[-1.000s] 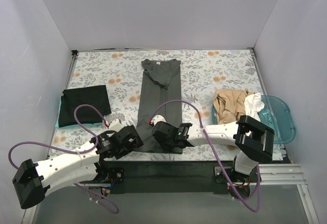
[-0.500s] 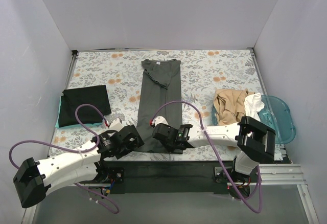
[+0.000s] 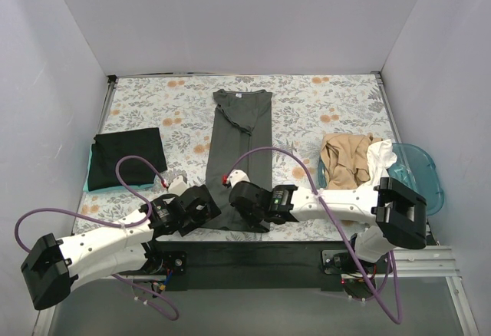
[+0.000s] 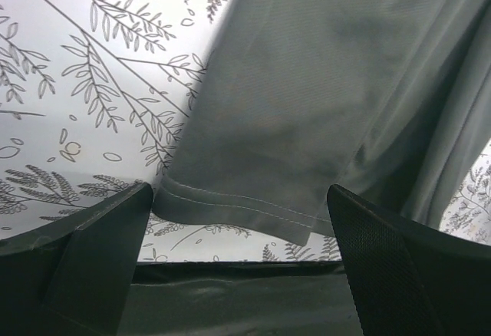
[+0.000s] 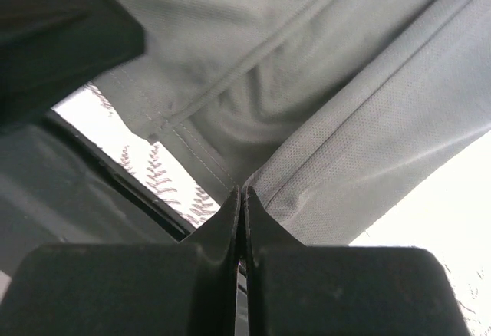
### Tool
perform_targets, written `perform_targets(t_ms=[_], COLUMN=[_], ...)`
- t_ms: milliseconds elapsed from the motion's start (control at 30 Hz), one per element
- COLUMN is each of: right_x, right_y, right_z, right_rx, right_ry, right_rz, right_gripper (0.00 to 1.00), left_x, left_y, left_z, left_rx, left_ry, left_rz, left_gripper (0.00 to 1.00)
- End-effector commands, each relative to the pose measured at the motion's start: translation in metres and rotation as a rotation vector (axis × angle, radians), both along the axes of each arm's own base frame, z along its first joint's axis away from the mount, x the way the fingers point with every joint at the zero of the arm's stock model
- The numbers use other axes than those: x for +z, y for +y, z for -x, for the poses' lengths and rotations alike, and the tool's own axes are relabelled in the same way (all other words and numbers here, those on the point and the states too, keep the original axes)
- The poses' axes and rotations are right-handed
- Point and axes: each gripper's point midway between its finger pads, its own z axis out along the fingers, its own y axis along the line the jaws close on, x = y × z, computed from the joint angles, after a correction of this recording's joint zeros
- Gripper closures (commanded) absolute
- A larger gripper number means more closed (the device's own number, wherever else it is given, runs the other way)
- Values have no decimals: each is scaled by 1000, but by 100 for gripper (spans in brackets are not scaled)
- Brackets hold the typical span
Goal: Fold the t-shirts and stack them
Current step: Fold the tshirt
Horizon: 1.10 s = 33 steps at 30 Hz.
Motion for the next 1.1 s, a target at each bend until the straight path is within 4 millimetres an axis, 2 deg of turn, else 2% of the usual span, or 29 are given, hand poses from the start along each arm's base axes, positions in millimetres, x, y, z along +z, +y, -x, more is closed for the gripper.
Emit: perform_targets(t_ms=[0,200,233,400,467,567,667,767,833,867,900,967,1067], right_x=[15,6,7,-7,-10,-15,-9,5,21,20,33,36,32], right_y=[28,51,59,68,72,74,73,68,66,60,57,47,17], right_z=[3,1,0,0,4,9,15,19,23,24,24,18,9], right_rx=[51,59,65,72,89,103,116,118,131,126,122,71,-27], right_ry=[0,-5,-10,0,22,49,70,76,77,80,69,41,3], right_rz=[-79,-136,-172,-178,-182,-179,-200,-236,-279,-279,-311,-318,-304], right_gripper=[99,99,99,98,94,78,62,54,49,46,43,39,14], left_x=[-16,-21,-22,-25,-26,-25,-23,-21,-19,-19,-18,-16,-15], left_y=[1,1,2,4,5,6,10,11,12,13,14,15,26], left_z=[11,14,15,18,19,19,20,20,20,20,19,18,19], left_rx=[97,91,90,95,97,104,114,123,125,127,128,139,160], left_ry=[91,106,109,120,122,124,121,115,110,108,104,99,103], left_rz=[43,46,43,40,38,36,33,38,41,36,37,29,-17], left_gripper=[2,2,2,2,2,2,2,2,2,2,2,2,2])
